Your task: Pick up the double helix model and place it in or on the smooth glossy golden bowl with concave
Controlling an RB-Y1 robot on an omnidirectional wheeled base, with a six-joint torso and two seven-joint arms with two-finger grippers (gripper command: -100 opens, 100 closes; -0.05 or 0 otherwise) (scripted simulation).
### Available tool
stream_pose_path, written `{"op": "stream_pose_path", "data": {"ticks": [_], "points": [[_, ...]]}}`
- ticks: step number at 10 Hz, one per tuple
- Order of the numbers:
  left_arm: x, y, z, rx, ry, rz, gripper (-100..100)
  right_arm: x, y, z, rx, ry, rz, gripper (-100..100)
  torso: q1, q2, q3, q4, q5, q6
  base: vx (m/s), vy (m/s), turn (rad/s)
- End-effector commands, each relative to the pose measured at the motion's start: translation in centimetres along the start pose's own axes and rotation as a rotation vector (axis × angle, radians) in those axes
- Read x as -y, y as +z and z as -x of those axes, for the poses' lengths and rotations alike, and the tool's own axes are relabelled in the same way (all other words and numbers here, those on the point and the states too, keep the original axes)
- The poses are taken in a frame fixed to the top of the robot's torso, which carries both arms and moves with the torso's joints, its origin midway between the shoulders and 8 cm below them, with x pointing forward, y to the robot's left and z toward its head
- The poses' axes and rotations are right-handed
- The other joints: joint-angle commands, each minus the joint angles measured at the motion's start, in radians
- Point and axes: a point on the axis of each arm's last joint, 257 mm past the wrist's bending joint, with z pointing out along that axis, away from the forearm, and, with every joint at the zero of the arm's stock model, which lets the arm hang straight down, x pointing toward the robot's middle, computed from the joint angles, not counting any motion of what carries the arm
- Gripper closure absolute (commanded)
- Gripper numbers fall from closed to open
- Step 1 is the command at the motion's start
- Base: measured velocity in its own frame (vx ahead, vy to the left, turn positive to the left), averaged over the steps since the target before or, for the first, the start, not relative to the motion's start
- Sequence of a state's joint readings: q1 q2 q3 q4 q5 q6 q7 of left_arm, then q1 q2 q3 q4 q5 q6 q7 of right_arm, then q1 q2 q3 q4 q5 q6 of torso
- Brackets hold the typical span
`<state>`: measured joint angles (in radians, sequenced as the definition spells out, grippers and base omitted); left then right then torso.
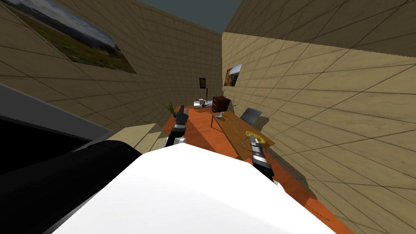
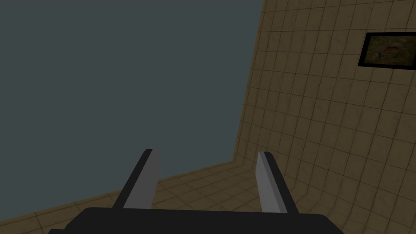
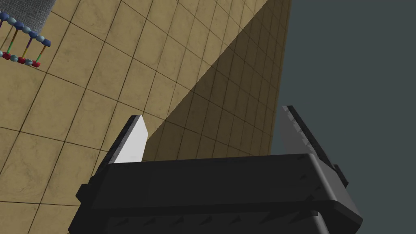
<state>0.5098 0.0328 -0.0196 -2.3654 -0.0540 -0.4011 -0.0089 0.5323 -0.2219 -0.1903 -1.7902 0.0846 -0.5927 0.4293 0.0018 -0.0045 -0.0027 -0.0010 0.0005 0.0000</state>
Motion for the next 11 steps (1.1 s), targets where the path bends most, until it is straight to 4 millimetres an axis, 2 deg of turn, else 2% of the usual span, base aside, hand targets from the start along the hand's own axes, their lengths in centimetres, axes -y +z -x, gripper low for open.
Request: {"op": "stream_pose_path", "data": {"ticks": [1,4,7,8,11], "points": [[0.0,0.0,0.0,0.0,0.0,0.0,0,1.3,-0.6,-0.6,-0.017,-0.03,-0.024,-100,0.0,0.0,0.0,0.0,0.0,0.0,0.062,0.026,-0.06],[0.0,0.0,0.0,0.0,0.0,0.0,0,4.4,-1.7,-2.1,-0.069,-0.133,-0.078,-100,-0.001,0.0,0.0,0.0,0.0,0.0,0.07,0.034,-0.092],[0.0,0.0,0.0,0.0,0.0,0.0,0,6.2,-2.6,-3.0,-0.101,-0.18,-0.112,-100,-0.001,0.0,0.0,0.0,0.0,0.0,0.057,0.033,-0.082],[0.0,0.0,0.0,0.0,0.0,0.0,0,7.6,-3.2,-3.7,-0.127,-0.226,-0.133,-100,-0.001,0.001,0.0,0.0,0.0,0.0,0.078,0.029,-0.11],[0.0,0.0,0.0,0.0,0.0,0.0,0,9.1,-3.9,-4.6,-0.158,-0.269,-0.159,-100,-0.001,0.0,0.0,0.0,0.0,0.0,0.062,0.032,-0.081]]}}
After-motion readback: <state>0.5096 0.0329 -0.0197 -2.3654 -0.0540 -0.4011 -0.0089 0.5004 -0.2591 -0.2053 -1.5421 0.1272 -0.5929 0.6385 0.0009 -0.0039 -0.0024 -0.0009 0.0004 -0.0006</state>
